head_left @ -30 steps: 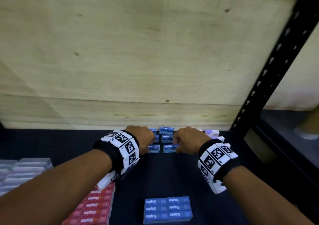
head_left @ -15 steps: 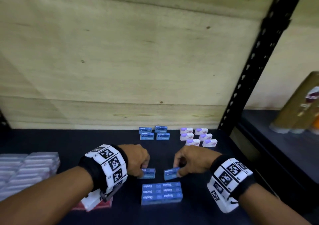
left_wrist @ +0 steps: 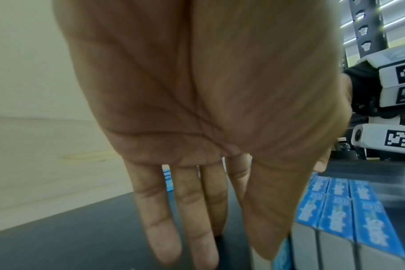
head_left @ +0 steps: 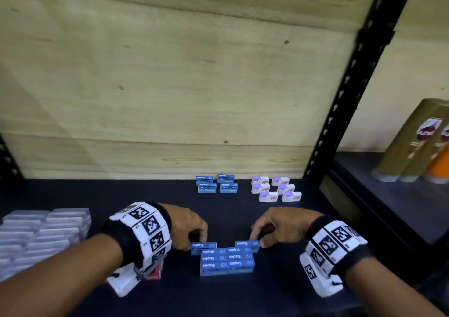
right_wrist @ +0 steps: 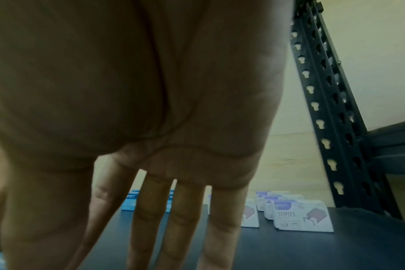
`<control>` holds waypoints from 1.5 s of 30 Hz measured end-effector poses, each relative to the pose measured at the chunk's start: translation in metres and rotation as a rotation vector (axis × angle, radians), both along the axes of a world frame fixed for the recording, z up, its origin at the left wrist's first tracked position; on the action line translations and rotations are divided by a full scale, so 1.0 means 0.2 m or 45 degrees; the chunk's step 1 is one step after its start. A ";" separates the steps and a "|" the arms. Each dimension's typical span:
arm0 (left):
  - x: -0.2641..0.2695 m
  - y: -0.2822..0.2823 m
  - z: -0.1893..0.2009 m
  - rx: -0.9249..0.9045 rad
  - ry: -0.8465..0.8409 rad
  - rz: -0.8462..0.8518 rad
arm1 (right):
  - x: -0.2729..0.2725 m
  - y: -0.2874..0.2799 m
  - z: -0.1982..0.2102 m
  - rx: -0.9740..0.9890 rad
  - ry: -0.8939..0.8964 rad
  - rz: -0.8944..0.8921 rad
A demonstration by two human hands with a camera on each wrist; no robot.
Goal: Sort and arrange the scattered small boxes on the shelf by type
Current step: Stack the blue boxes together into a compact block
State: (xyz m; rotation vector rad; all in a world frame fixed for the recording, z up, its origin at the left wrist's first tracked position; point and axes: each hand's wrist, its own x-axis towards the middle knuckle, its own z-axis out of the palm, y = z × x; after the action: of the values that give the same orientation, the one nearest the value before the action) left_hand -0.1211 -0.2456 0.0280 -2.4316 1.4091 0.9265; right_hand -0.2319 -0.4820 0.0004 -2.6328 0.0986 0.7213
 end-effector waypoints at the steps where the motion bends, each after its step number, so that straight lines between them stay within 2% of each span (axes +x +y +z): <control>1: 0.00 0.00 0.00 -0.004 0.005 -0.005 | 0.00 0.00 0.00 0.006 -0.004 0.003; 6: 0.00 -0.02 0.00 -0.005 0.010 -0.043 | 0.03 0.01 -0.01 0.051 -0.007 0.003; 13: -0.01 -0.06 -0.02 0.012 -0.044 -0.120 | 0.05 0.05 -0.01 -0.025 -0.031 0.055; 28: 0.00 -0.05 -0.05 -0.006 -0.047 -0.097 | 0.05 0.11 0.01 -0.080 -0.023 0.077; 34: 0.03 -0.05 -0.05 -0.002 0.016 -0.011 | 0.05 0.09 0.02 -0.045 -0.017 0.024; 38: 0.12 -0.06 -0.04 -0.150 0.081 0.131 | 0.14 0.07 0.05 -0.044 -0.049 -0.068; 41: 0.23 -0.12 -0.04 -0.311 -0.068 0.195 | 0.26 0.04 0.09 -0.138 -0.203 -0.120; 45: 0.36 -0.21 -0.04 -0.393 -0.461 0.181 | 0.45 0.01 0.10 -0.330 -0.383 -0.159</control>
State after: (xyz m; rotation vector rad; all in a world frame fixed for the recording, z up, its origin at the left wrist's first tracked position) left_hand -0.0482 -0.2886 0.0190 -2.7698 1.3393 0.2770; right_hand -0.1425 -0.4793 0.0206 -2.9156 0.2841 0.2803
